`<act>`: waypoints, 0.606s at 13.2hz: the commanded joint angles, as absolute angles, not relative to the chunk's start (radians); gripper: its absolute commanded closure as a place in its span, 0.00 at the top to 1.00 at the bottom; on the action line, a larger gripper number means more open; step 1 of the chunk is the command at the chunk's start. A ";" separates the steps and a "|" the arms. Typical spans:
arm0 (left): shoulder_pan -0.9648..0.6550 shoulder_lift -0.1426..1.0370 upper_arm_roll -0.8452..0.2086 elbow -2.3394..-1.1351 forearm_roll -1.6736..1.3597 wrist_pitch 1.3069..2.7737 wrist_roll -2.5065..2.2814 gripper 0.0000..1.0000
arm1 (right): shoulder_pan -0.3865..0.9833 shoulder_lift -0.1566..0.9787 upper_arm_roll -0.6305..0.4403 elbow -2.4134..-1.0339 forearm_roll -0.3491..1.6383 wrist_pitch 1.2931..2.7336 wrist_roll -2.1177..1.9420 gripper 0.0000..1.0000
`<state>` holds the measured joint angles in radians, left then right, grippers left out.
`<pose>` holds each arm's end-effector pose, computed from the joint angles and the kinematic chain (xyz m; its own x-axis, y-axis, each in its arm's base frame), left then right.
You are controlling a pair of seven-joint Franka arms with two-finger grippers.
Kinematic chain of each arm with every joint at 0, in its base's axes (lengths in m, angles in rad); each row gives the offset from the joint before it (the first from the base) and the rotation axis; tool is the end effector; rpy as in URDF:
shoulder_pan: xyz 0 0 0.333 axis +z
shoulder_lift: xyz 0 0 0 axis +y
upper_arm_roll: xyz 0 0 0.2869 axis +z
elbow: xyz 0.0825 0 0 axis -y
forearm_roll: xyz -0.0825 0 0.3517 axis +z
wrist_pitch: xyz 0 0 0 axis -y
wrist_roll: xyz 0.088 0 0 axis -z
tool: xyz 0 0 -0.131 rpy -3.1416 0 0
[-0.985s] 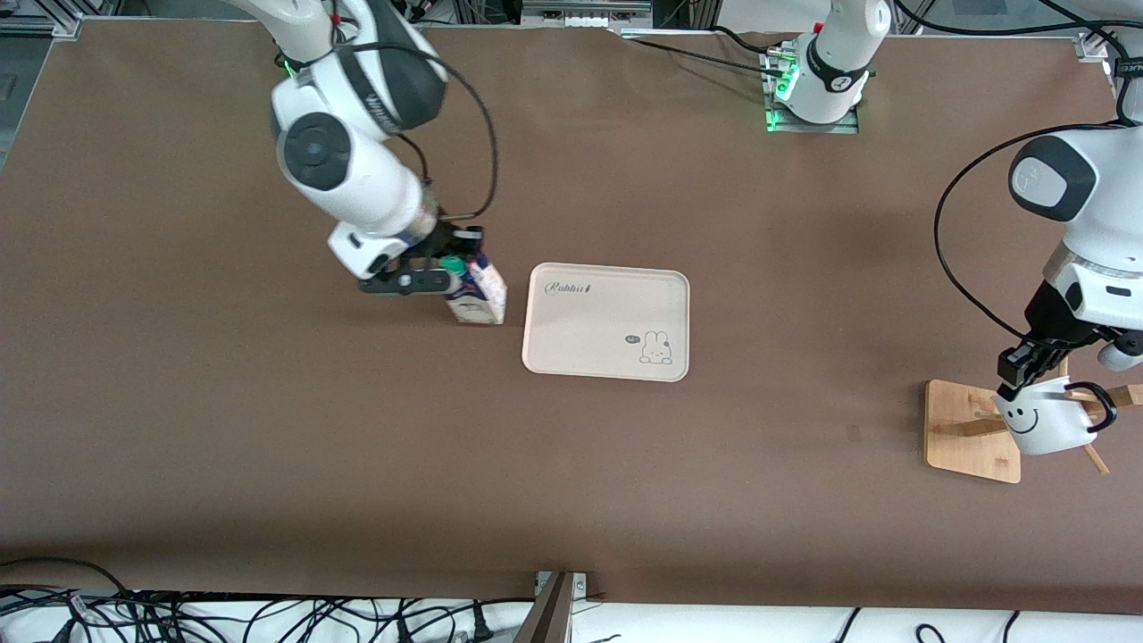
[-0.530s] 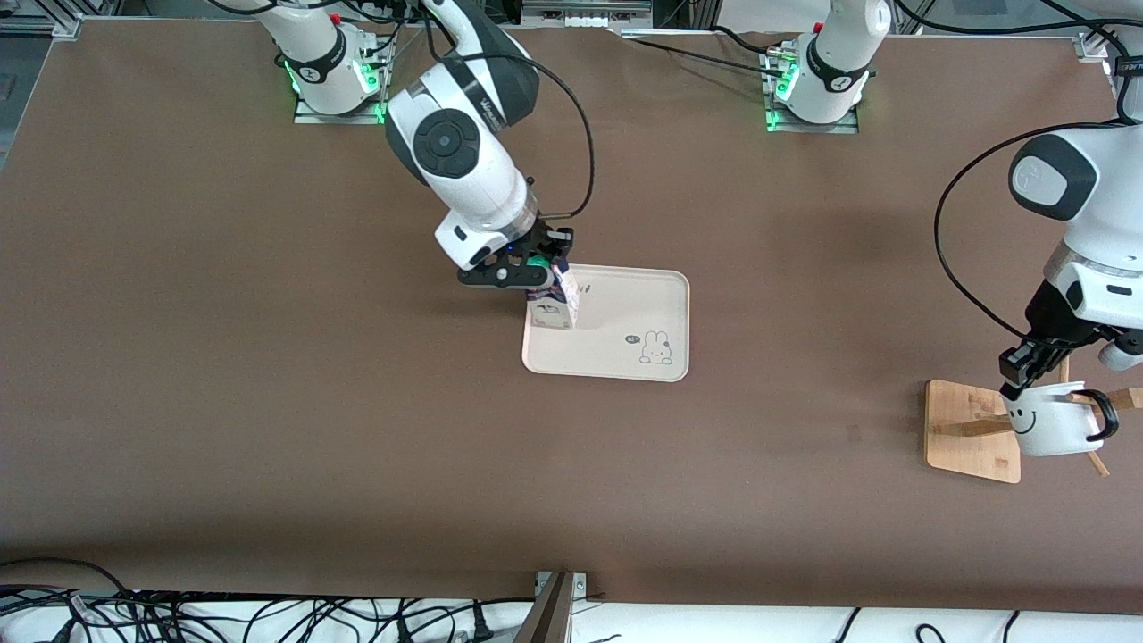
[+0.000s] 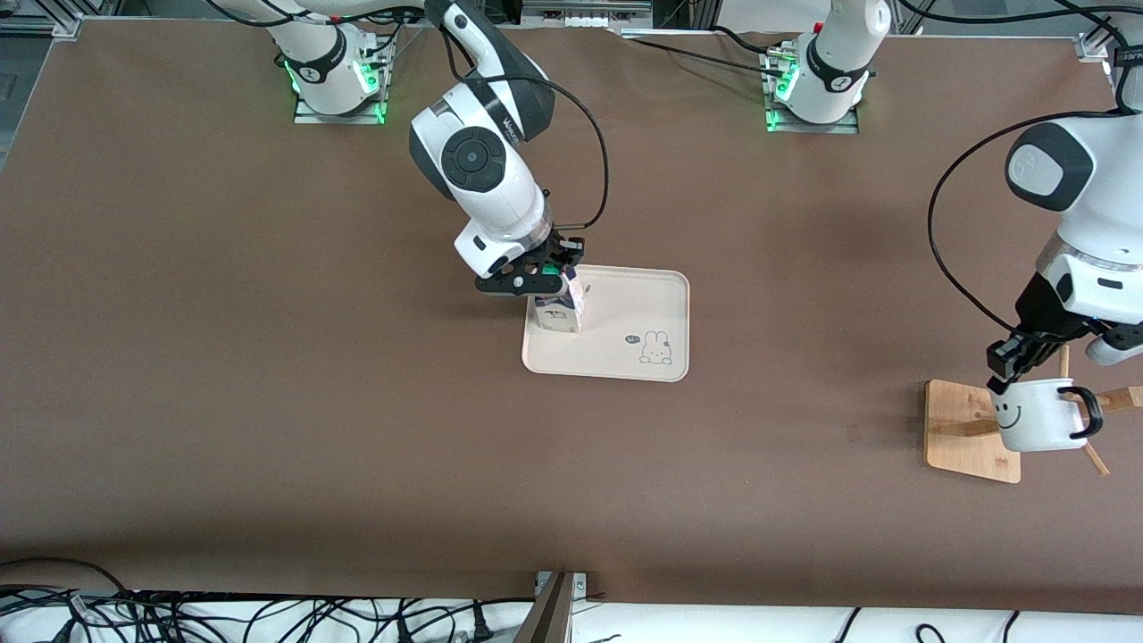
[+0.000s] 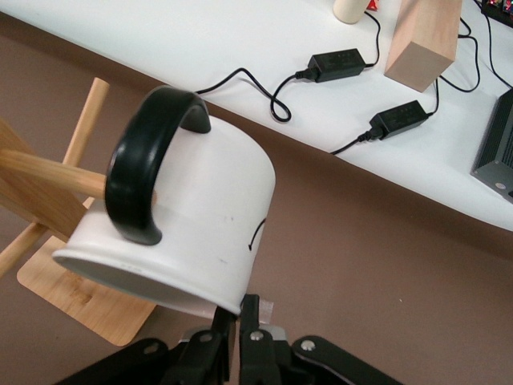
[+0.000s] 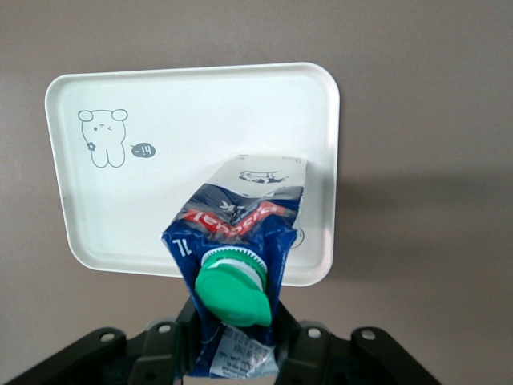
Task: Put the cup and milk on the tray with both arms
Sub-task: 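Carry the carton onto the tray with the right gripper while the left lifts the mug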
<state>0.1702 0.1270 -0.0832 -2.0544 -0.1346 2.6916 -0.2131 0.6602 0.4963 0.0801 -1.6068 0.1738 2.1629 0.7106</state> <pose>0.5916 0.0557 0.4018 0.7996 0.4039 0.4444 0.3400 -0.9145 0.2194 0.4769 0.4421 0.3151 0.9943 -0.0663 -0.0837 -0.0801 -0.9815 -0.1741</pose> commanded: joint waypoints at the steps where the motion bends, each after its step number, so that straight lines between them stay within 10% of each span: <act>1: 0.169 0.081 -0.132 -2.042 -0.161 2.613 -0.190 0.00 | 0.676 0.531 0.068 -1.585 0.144 2.183 0.736 1.00; 8: 0.170 -0.018 -0.281 -1.947 -0.155 2.233 -0.190 0.00 | 0.660 0.430 -0.011 -1.482 0.155 2.019 0.750 1.00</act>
<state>0.1657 0.0066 -0.2476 -2.0164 -0.1347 2.3981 -0.2127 0.6593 0.4892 0.0179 -1.4986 0.1656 2.0851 0.7329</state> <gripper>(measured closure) 0.938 0.000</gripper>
